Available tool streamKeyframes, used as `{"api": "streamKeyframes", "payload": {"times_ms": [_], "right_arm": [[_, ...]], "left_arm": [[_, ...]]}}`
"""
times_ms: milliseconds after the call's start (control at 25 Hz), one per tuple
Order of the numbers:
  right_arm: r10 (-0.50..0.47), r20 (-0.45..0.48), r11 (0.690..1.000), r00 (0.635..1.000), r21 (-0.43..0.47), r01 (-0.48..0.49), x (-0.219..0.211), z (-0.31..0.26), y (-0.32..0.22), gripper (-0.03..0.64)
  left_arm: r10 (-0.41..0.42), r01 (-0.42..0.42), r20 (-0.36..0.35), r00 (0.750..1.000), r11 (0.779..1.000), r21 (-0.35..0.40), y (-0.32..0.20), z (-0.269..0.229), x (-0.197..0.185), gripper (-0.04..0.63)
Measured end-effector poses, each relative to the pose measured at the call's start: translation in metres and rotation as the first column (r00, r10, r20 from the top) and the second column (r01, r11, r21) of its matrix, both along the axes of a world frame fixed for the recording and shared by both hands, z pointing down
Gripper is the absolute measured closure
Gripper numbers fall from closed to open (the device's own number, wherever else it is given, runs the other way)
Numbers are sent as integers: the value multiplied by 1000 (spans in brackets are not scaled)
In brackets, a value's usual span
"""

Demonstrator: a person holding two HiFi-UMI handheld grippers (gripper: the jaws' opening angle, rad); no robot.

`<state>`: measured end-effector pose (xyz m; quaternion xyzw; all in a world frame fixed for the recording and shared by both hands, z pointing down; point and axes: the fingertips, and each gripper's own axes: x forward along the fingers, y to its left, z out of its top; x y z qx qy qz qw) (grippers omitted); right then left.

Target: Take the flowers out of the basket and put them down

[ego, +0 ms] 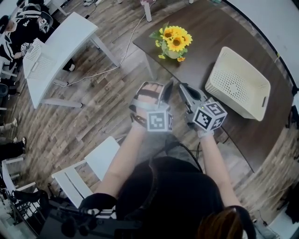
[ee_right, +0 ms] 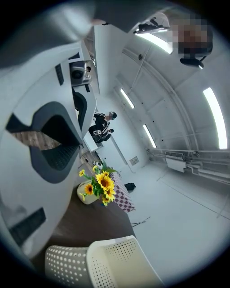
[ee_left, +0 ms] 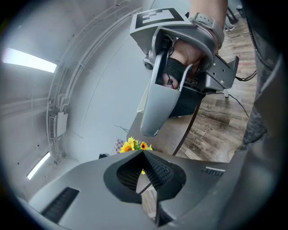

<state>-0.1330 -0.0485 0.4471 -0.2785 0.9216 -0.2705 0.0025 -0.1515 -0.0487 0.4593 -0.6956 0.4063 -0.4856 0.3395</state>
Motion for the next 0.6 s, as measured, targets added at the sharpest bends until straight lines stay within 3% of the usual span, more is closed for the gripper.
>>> {"api": "streamKeyframes", "payload": {"times_ms": [600], "right_arm": [[-35,-7,999,999,38,35,4,-4,20,617]], "left_arm": [[-4,4,4,1000,1000,-2,28,-2,16,592]]}}
